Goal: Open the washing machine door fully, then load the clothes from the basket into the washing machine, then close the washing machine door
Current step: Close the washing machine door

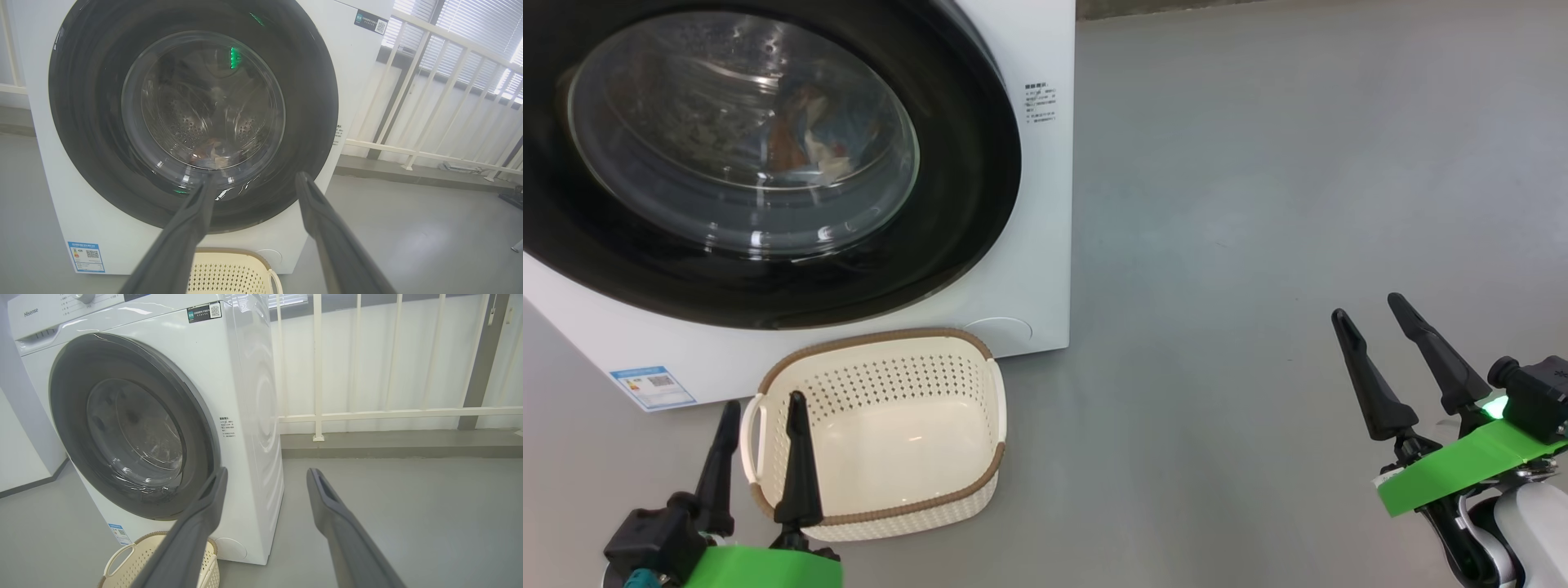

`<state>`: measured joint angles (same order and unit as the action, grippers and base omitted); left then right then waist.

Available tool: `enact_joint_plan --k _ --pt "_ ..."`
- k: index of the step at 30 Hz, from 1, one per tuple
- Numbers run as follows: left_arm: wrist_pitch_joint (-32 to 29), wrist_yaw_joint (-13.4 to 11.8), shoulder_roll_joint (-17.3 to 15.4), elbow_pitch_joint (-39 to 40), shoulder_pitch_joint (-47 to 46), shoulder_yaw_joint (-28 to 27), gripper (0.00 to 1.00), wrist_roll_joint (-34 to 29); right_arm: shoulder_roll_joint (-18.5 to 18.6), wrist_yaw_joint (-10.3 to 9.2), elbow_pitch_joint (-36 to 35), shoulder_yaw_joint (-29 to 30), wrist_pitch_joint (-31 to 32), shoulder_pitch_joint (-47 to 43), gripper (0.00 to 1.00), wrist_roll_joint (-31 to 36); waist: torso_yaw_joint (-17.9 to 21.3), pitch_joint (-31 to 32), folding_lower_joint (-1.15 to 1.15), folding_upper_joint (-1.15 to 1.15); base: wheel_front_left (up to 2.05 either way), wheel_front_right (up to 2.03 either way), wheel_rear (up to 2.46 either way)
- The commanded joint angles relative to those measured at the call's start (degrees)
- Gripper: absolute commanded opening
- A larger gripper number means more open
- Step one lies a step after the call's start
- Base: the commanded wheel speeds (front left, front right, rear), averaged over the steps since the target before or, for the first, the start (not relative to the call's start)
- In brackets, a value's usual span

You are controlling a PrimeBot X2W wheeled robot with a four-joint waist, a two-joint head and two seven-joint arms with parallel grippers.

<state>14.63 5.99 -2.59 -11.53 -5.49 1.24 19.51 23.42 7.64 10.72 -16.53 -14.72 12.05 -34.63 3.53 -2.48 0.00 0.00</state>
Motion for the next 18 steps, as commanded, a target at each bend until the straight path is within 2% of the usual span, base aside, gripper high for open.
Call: enact_joint_plan --k 1,18 --pt "0.4 -0.1 -0.9 0.9 -0.4 -1.6 1.00 -0.2 0.7 -0.15 -1.0 -0.3 -0.3 -0.6 1.00 1.0 -0.1 -0.1 0.00 0.00 0.00 0.00 0.00" --pt "0.4 0.0 -0.8 0.1 -0.4 -1.7 1.00 0.0 0.3 -0.15 -0.3 -0.3 -0.3 -0.5 1.00 0.8 -1.4 0.3 0.00 0.00 0.00 0.00 0.00"
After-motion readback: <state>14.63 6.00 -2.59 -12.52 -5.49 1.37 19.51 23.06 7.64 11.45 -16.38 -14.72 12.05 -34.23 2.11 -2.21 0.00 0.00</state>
